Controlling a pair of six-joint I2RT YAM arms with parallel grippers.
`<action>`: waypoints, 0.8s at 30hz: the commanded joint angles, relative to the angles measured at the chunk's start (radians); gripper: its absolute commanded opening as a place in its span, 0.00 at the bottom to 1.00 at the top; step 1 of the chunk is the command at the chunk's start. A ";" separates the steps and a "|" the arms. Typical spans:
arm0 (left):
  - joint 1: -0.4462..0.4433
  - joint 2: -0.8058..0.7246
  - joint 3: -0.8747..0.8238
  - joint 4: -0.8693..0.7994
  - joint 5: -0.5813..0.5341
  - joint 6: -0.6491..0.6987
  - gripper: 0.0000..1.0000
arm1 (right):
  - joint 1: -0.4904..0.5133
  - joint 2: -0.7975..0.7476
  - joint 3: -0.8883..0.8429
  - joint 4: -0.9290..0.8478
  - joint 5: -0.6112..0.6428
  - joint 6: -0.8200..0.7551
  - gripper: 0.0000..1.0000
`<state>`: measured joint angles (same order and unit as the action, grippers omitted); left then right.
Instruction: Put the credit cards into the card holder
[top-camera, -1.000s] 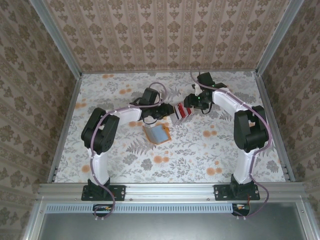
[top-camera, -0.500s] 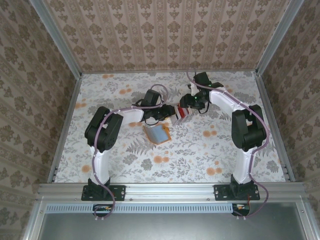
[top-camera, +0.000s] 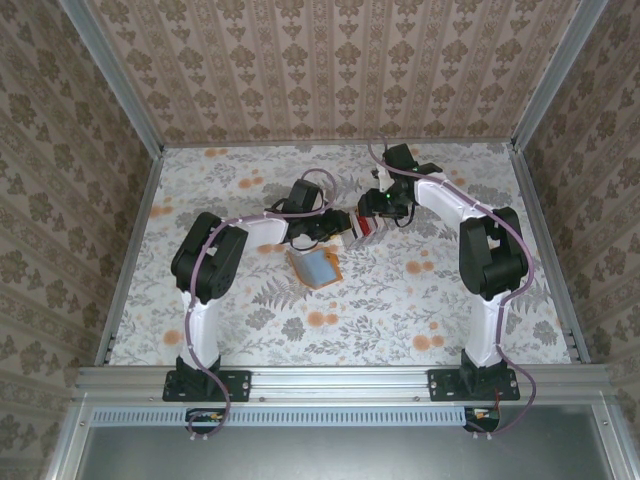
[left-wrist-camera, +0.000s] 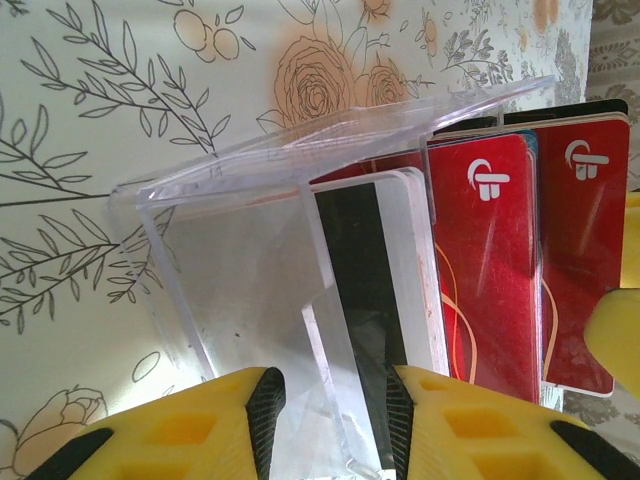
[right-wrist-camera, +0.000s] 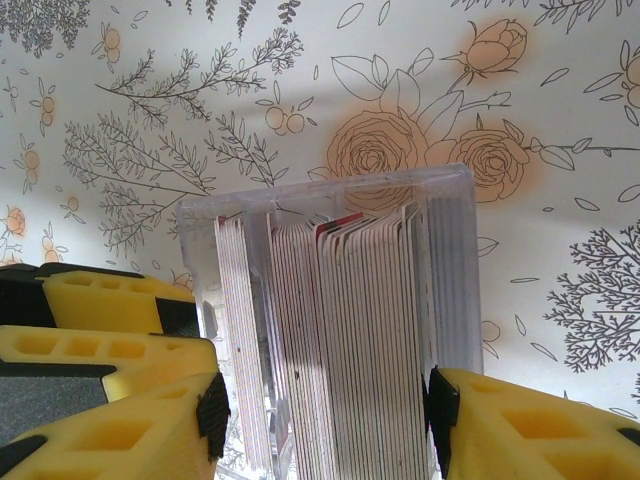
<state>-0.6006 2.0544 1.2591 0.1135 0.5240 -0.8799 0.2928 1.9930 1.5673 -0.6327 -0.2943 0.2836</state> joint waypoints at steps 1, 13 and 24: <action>-0.010 0.026 0.029 0.011 0.021 -0.006 0.37 | 0.018 -0.031 0.014 -0.039 -0.012 -0.010 0.58; -0.010 0.023 0.032 0.002 0.024 -0.001 0.37 | 0.018 -0.082 0.001 -0.040 -0.007 -0.006 0.57; -0.010 0.023 0.028 0.003 0.023 -0.001 0.37 | 0.014 -0.077 0.009 -0.054 0.019 -0.012 0.49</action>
<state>-0.6006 2.0548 1.2621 0.1123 0.5247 -0.8795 0.2955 1.9472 1.5673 -0.6601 -0.2687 0.2832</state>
